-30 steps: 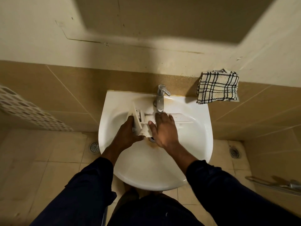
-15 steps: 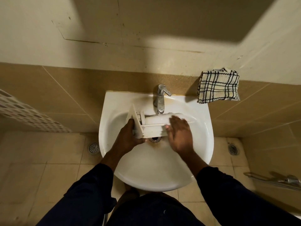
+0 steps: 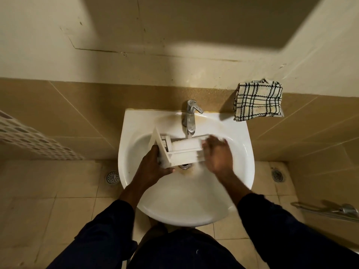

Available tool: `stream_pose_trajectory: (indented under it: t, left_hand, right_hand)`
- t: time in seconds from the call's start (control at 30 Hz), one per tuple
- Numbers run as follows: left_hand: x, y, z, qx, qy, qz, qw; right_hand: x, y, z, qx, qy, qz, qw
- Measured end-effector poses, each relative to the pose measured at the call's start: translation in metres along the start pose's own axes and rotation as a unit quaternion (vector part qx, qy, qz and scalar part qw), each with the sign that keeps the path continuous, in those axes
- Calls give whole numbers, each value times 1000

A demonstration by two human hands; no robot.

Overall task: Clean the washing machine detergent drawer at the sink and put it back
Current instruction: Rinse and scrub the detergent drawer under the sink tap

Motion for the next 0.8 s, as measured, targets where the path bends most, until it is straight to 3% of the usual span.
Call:
stream_pose_trajectory:
  t: [0.1, 0.23, 0.3, 0.47, 0.67, 0.73, 0.8]
  left_hand:
    - [-3, -1, -8, -10, 6, -11, 1000]
    - [4, 6, -18, -22, 43, -11, 999]
    - [6, 6, -22, -18, 61, 17, 998]
    - [13, -6, -30, 2, 153, 88, 984]
    - [6, -16, -37, 33, 300, 275, 913]
    - [-2, -17, -41, 36, 289, 252, 923]
    - [-1, -17, -45, -10, 200, 108, 974]
  right_hand:
    - [53, -21, 9, -61, 214, -4, 975]
    - [64, -25, 18, -155, 328, 272, 891]
    - [60, -29, 18, -138, 338, 318, 875]
    - [60, -36, 9, -154, 317, 268, 897]
    - [61, -36, -4, -106, 305, 384, 865]
    - [61, -38, -10, -95, 283, 413, 860]
    - [60, -35, -17, -96, 265, 422, 862]
Point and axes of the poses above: each hand's wrist, its own z-axis towards the middle knuckle, its own y-axis out of the palm, x = y × z, the point moved 2 cm from there along z, towards the middle knuckle, and after that the axes turned 3 degrees about -y, right-handed, at the moved point
